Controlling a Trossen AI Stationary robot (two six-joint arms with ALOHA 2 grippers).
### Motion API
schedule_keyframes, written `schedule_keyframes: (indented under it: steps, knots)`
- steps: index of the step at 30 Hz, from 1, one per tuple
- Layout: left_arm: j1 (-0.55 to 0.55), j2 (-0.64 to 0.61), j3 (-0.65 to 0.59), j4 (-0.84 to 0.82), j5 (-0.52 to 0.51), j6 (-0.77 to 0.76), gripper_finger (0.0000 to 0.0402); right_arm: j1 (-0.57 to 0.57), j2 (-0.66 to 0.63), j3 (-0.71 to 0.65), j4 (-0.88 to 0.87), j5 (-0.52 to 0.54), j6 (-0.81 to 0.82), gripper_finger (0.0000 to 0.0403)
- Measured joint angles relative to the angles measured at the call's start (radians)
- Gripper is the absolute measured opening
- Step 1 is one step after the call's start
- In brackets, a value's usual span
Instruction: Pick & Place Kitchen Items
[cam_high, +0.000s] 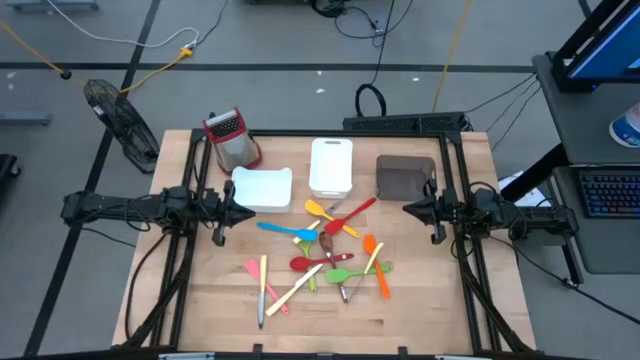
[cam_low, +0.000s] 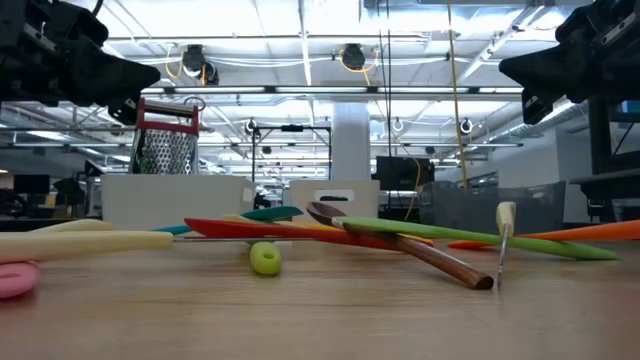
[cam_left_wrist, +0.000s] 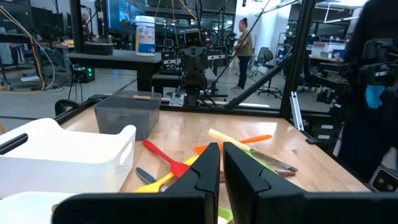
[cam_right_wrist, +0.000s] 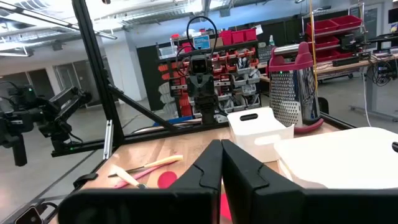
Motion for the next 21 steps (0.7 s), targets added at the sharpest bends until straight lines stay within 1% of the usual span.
schedule_keyframes:
  steps: [17,19,21]
  knots:
    - [0.0,0.0,0.0,0.0,0.0,0.0,0.0024,0.0,0.0,0.0,0.032,0.0,0.0,0.0004]
    - [0.001,0.0,0.0,0.005,-0.01,-0.015,0.0024,0.0,0.0,0.0,0.032,0.02,-0.01,0.0004]
    - [0.002,0.0,0.0,0.015,-0.052,-0.024,0.0024,0.0,0.0,0.0,0.031,0.067,-0.021,0.0004]
